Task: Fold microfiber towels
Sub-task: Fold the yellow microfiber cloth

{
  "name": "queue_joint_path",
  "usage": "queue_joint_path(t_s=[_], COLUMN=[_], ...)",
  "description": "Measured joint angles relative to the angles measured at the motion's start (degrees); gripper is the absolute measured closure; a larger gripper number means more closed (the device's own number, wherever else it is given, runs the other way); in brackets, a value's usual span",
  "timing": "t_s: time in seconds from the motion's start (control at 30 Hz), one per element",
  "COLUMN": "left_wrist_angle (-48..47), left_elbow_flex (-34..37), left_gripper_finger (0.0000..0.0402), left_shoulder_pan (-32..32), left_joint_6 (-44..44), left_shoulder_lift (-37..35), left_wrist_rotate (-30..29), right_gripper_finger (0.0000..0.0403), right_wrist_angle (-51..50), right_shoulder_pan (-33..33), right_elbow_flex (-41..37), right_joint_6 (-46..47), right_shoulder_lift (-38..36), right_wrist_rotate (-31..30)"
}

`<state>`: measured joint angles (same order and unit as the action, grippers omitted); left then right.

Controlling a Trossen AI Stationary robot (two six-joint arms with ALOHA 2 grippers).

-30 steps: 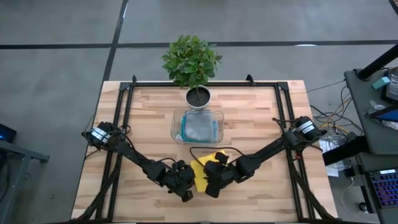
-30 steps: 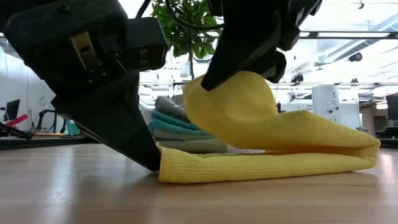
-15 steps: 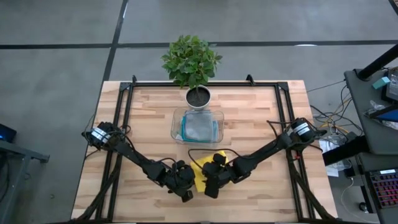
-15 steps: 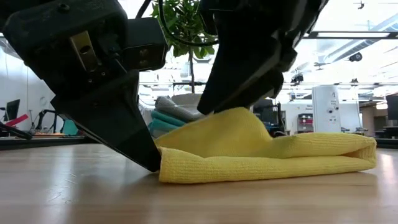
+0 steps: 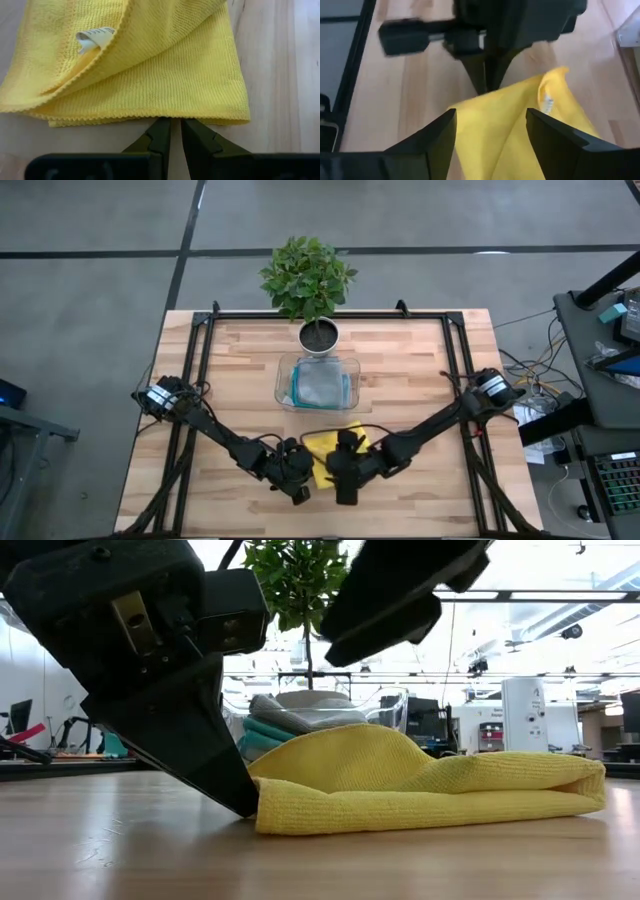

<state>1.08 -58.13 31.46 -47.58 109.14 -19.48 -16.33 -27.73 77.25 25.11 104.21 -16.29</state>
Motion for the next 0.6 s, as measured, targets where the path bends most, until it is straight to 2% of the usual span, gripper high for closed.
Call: queue_joint_path(t_s=[0.1, 0.27, 0.43, 0.53, 0.6], left_wrist_angle=[0.00, 0.01, 0.04, 0.06, 0.07], left_elbow_flex=[0.00, 0.00, -0.02, -0.02, -0.02], left_gripper_finger=[0.0371, 0.0371, 0.0371, 0.0371, 0.0371], left_shoulder_pan=[0.00, 0.00, 0.00, 0.00, 0.00], left_joint_6=[-0.01, -0.02, -0.04, -0.04, -0.04], left_shoulder_lift=[0.00, -0.02, -0.04, -0.07, -0.07], left_wrist_rotate=[0.01, 0.08, 0.08, 0.08, 0.08], right_gripper_finger=[0.0183, 0.0206, 0.0240, 0.0274, 0.0301], right_wrist_angle=[-2.48, -10.23, -9.97, -9.53, -6.97], right_shoulder_pan=[-0.94, -1.27, -0.68, 0.01, 0.75], right_elbow_flex=[-0.17, -2.39, -6.59, -9.09, -11.07], right_joint_6=[-1.94, -1.95, 0.18, 1.09, 1.13], right_shoulder_lift=[-1.14, -4.22, -5.43, -5.30, -4.94], right_wrist_rotate=[-1.47, -8.29, -9.84, -13.46, -13.80])
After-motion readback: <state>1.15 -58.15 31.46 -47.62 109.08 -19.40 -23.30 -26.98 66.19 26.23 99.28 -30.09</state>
